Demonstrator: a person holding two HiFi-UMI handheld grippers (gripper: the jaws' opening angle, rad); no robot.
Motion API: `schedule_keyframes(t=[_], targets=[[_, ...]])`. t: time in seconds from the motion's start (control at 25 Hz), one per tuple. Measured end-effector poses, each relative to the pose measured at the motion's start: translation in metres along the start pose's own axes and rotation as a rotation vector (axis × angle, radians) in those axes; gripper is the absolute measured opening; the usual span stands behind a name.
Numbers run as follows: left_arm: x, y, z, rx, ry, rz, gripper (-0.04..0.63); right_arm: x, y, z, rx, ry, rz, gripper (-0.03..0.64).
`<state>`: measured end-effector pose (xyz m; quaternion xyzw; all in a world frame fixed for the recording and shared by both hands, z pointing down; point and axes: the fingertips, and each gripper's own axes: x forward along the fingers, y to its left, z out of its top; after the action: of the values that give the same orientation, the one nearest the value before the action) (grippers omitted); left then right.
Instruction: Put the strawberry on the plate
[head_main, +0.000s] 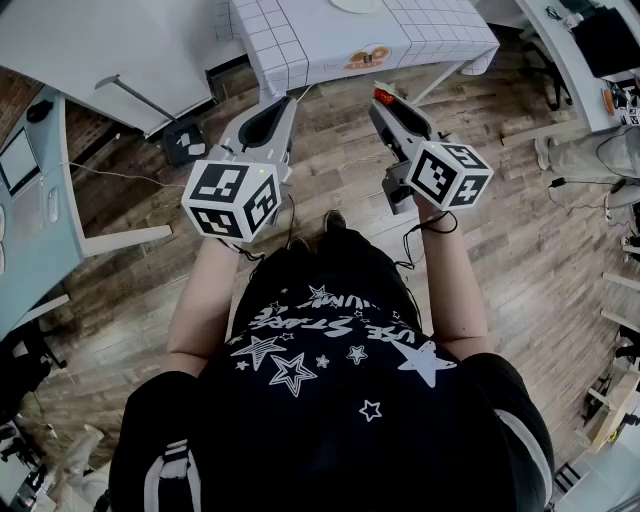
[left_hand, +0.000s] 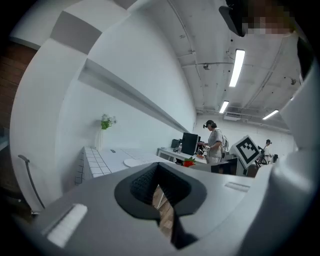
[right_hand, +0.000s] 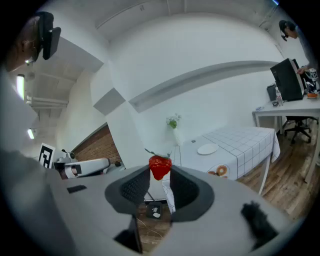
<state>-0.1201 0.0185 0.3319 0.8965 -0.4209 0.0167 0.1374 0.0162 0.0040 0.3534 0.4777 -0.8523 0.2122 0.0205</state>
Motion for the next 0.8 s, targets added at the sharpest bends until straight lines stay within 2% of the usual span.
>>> schedule_keyframes(t=[0.44,0.8], targets=[[-0.004,0.008,-0.001,0.006,0.01,-0.013,0.009,0.01,0.013,-0.003,-0.008,0.013,0.007,0.133],[-0.008,0.013,-0.014,-0.015,0.026,-0.027,0.009,-0.001,0.014,-0.008,-0.035,0.007,-0.035,0.133]])
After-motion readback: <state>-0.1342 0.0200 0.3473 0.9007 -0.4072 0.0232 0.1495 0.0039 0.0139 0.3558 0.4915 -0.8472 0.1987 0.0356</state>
